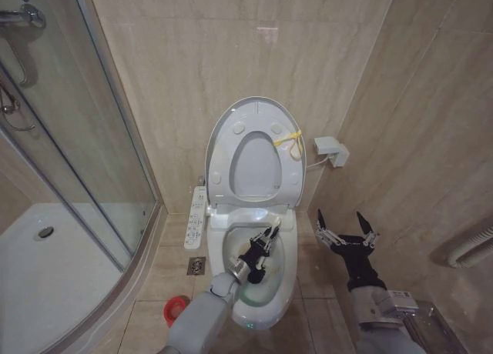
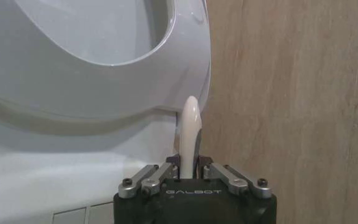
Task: Open the toilet lid, clean the toilet bowl with a toilet brush, close the toilet lid, and flush.
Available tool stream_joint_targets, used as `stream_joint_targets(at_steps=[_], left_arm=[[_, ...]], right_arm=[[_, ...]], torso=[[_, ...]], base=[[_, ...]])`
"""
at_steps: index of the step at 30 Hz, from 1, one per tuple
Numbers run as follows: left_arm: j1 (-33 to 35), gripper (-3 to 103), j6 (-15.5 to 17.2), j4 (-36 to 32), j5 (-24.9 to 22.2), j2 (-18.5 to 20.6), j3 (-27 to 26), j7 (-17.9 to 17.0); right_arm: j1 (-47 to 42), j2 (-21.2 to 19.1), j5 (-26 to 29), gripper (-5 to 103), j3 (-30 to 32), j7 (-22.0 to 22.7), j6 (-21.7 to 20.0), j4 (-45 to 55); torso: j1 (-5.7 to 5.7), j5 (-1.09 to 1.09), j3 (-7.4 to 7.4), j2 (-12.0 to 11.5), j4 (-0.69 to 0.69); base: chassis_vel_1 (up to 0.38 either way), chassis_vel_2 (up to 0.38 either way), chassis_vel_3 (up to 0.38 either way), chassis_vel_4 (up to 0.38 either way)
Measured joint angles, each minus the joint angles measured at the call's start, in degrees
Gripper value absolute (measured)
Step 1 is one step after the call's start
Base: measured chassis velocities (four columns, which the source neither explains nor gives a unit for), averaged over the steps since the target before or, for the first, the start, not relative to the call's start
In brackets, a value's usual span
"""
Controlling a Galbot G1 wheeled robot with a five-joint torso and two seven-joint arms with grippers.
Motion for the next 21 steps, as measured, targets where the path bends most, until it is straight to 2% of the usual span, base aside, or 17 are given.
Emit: stream_joint_targets(at_steps=[5,11,21], left_arm=[[-0.5,18,1.0,-3.1,-0.4,0.4,0.0,-0.6],[0.6,18,0.7,-0.5,1.1,0.8,-0.4,-0.7],[-0.6,18,1.3,-2.9,0.3,0.8,-0.2,-1.1]], right_arm=[[0.0,0.0,0.0,100,0.0,0.0,0.0,0.0],[0.0,0.0,0.0,100,0.0,0.0,0.0,0.0],[0.0,0.0,0.0,100,0.0,0.0,0.0,0.0]], torso=[[0.0,0.0,0.0,0.0,-0.02],[0.0,0.0,-0.01,0.0,0.0],[0.0,0.0,0.0,0.0,-0.02]], base=[[0.0,0.0,0.0,0.0],[0.0,0.0,0.0,0.0],[0.0,0.0,0.0,0.0]])
